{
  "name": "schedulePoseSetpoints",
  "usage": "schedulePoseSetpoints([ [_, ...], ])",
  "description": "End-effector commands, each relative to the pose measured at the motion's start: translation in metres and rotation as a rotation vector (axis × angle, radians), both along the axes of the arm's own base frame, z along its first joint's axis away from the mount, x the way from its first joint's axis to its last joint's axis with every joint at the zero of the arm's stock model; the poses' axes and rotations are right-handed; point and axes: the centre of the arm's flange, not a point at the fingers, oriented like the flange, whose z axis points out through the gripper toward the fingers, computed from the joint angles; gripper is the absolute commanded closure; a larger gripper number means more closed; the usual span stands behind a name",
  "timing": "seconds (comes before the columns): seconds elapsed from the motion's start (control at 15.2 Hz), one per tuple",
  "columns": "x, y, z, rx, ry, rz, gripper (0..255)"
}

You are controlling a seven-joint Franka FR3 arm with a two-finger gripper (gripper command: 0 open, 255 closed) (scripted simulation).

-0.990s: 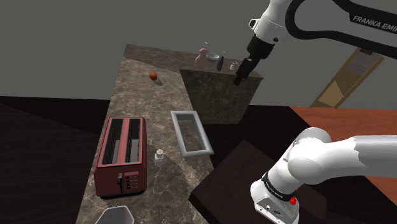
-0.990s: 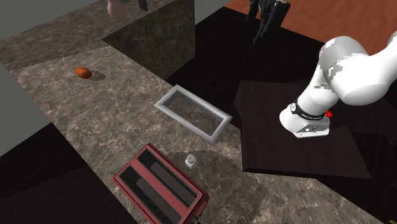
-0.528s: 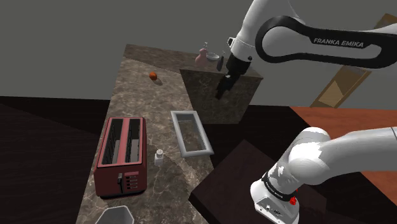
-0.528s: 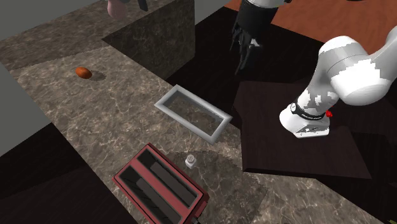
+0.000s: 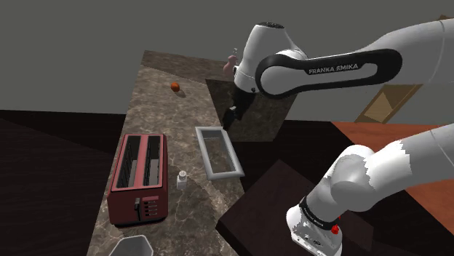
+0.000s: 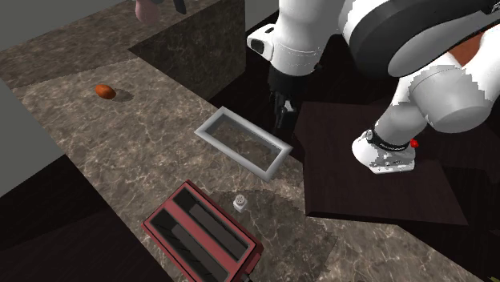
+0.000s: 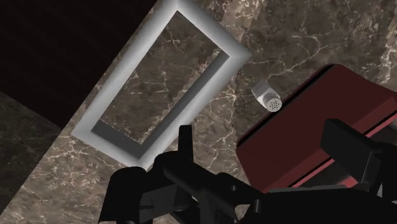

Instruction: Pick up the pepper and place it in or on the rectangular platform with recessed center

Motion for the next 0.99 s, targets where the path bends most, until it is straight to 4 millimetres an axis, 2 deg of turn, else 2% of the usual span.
schedulePoseSetpoints([
  [0.0, 0.009, 0.013, -0.025, 0.000, 0.008, 0.003, 0],
  [0.92, 0.073, 0.099, -0.179, -0.005, 0.069, 0.022, 0],
])
